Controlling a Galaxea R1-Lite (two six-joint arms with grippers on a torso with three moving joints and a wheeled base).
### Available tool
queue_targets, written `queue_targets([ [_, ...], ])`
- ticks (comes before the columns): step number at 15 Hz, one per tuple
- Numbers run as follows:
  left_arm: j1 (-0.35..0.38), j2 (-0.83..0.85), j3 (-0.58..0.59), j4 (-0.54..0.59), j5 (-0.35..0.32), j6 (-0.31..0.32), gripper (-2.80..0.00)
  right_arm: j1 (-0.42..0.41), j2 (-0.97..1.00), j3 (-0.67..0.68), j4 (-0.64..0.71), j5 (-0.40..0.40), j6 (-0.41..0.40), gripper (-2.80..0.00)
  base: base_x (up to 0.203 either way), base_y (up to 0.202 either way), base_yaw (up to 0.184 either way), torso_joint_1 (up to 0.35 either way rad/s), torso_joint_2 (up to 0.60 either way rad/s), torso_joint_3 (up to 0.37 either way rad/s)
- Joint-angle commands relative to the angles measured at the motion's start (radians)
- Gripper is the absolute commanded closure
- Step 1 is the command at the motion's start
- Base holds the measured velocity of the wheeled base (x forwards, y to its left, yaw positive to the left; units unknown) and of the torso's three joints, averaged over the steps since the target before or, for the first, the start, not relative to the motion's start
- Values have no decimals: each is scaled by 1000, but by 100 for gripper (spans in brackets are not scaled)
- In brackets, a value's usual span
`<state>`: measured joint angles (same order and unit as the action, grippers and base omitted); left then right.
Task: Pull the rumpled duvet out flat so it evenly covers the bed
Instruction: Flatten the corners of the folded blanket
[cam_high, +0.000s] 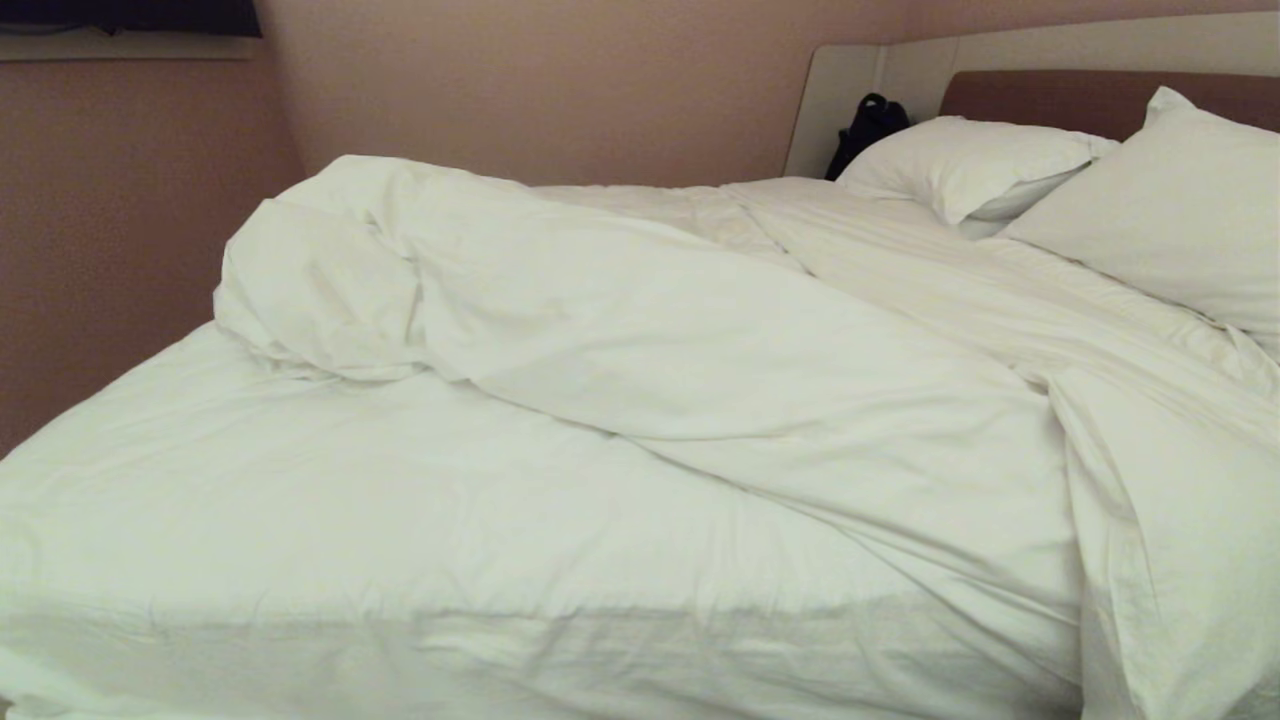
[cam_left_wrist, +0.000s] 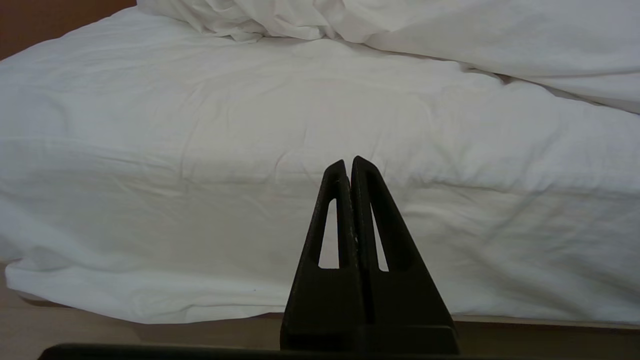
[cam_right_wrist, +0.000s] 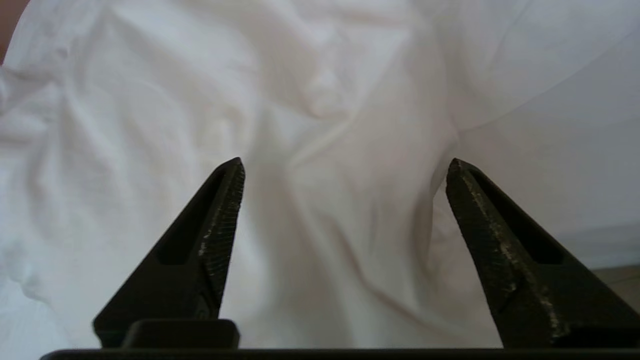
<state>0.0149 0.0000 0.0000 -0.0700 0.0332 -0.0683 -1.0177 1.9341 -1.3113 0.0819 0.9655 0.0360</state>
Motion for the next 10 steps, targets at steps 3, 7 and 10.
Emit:
queue_targets([
  [3, 0, 1, 0, 1, 1, -1, 0, -65, -167, 5, 43, 2, 4, -280, 0, 0, 0, 0, 0, 0],
  [7, 0, 1, 0, -1, 1, -1, 0, -90, -369, 9, 126, 16, 31, -280, 0, 0, 0, 0, 0, 0],
  [10, 0, 0, 0, -1, 1, -1, 0, -36, -527, 7, 247, 120, 85, 0, 0, 0, 0, 0, 0, 0],
])
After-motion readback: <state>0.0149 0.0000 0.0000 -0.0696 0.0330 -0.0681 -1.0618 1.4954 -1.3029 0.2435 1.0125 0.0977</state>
